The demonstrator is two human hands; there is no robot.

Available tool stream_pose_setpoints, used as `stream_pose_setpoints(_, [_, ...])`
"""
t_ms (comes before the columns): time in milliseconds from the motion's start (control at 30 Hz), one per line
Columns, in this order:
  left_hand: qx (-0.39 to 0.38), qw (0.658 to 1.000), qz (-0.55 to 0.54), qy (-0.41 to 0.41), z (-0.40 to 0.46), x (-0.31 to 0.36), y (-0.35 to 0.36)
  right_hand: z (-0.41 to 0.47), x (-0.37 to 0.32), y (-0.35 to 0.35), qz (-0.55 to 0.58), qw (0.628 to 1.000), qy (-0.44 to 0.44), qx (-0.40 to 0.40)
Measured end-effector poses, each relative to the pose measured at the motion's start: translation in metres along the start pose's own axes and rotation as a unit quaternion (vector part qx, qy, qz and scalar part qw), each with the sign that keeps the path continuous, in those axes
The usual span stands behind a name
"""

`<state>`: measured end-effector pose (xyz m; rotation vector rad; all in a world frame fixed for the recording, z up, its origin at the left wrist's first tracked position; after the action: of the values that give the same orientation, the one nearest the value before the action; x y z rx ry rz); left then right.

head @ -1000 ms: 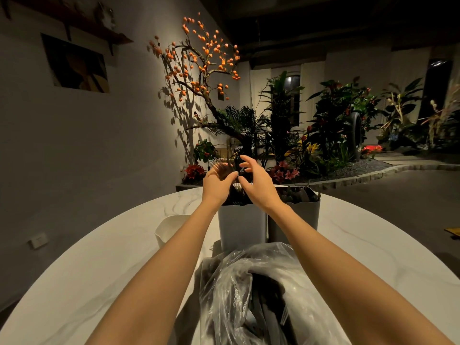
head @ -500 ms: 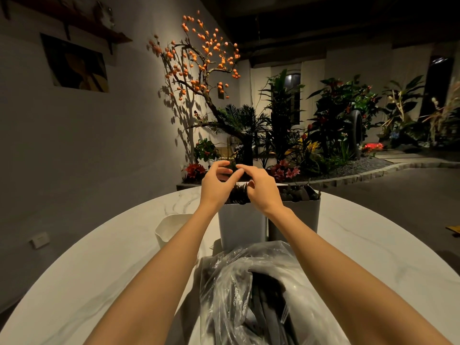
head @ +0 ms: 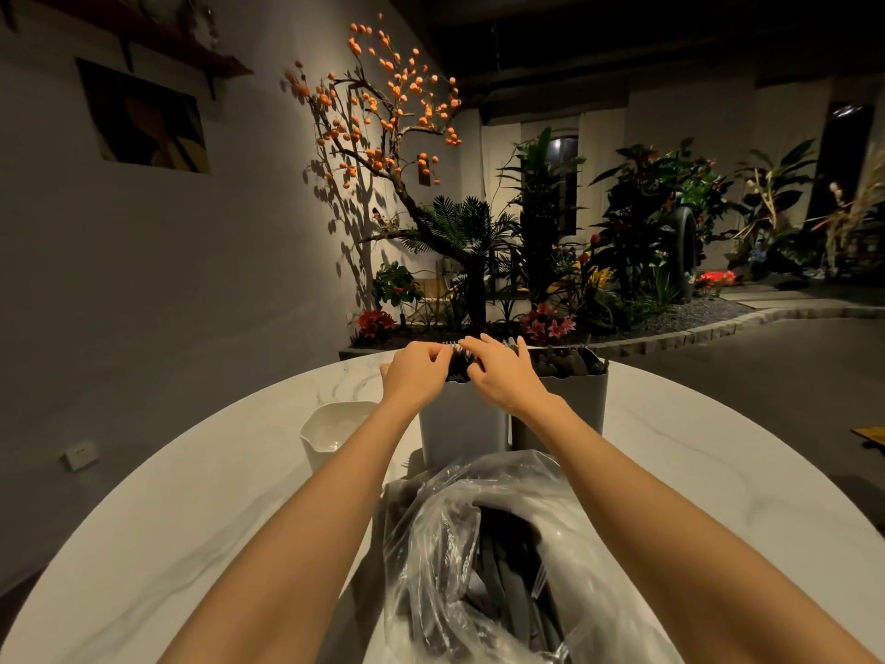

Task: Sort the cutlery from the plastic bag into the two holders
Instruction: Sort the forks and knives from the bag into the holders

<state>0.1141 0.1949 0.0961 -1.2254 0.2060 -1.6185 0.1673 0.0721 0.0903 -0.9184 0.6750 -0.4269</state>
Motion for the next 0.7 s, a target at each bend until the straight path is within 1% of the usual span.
stream_pose_setpoints(133, [0.064, 0.995, -0.072, 0.036, -0.013, 0.011, -0.009, -0.008, -0.001, -0.016, 0.034, 0.993, -0.002, 0.113])
stream_pose_setpoints(233, [0.093, 0.990, -0.095, 0.054, -0.020, 0.018, -0.016, -0.015, -0.004, -0.026, 0.026, 0.988, -0.019, 0.153])
stream_pose_setpoints(300, [0.092, 0.987, -0.114, 0.062, -0.032, 0.024, -0.021, -0.026, -0.009, -0.031, 0.030, 0.986, -0.022, 0.161])
stream_pose_setpoints(433, [0.040, 0.987, -0.141, 0.064, -0.056, 0.032, -0.019, -0.050, -0.020, -0.035, 0.095, 0.985, -0.001, 0.144])
stream_pose_setpoints(533, [0.026, 0.985, -0.165, 0.054, -0.070, 0.033, -0.016, -0.069, -0.028, -0.035, 0.101, 0.986, 0.008, 0.134])
stream_pose_setpoints(700, [0.026, 0.982, -0.183, 0.043, -0.103, 0.032, -0.014, -0.102, -0.029, -0.031, 0.096, 0.986, 0.040, 0.133])
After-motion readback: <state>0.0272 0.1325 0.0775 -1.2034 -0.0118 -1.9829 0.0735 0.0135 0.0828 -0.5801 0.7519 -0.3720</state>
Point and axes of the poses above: each hand's wrist, its own z-axis towards the middle knuckle, its own y-axis out of the palm, x = y × z, the point moved 3 cm from there along z, towards the middle knuckle
